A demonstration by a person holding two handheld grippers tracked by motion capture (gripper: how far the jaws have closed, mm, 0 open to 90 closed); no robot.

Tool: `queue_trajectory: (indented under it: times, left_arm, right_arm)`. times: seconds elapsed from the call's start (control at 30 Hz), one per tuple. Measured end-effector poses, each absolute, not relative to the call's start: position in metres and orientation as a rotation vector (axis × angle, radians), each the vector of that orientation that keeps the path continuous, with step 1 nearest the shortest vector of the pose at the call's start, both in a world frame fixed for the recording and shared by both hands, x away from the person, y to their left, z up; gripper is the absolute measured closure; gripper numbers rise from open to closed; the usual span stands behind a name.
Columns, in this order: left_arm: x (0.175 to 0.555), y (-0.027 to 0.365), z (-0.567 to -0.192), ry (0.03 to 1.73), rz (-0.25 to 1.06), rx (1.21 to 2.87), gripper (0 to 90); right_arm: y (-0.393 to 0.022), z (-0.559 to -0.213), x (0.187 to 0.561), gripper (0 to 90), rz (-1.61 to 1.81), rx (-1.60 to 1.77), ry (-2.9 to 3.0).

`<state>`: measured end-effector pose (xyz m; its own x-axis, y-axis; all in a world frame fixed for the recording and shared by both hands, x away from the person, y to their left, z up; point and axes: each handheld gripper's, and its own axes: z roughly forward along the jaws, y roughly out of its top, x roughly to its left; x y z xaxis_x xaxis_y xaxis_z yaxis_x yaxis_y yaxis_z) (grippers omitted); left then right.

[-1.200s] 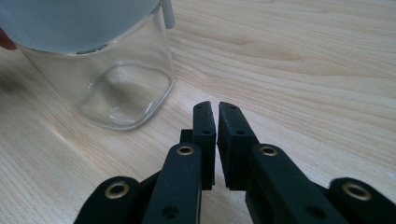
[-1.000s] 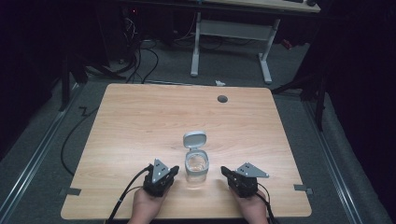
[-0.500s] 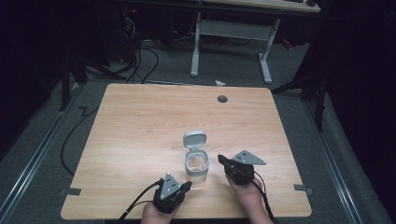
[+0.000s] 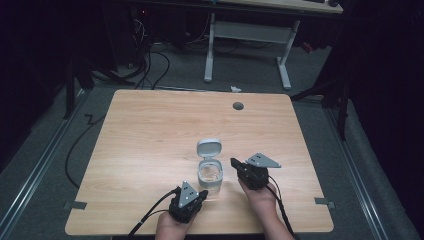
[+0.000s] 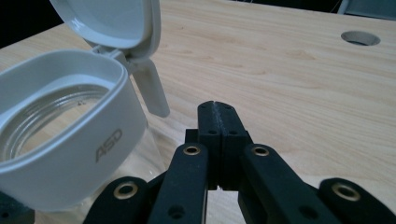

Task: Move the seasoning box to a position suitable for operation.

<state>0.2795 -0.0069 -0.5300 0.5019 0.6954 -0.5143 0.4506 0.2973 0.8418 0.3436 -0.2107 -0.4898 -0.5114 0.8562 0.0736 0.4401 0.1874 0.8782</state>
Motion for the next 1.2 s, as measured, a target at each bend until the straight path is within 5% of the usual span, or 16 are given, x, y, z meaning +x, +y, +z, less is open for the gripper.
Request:
queue_trajectory:
  times: [0.57,1.2]
  left_arm:
    - [0.285,-0.004,-0.529,1.127,0.218,1.325,90.0]
    - [0.287,-0.003,-0.529,1.121,0.233,1.319,90.0]
  right_arm:
    - [-0.185,-0.45,0.388,90.0,1.362,1.174,1.971]
    - [-0.174,-0.434,0.369,90.0,1.38,1.051,1.994]
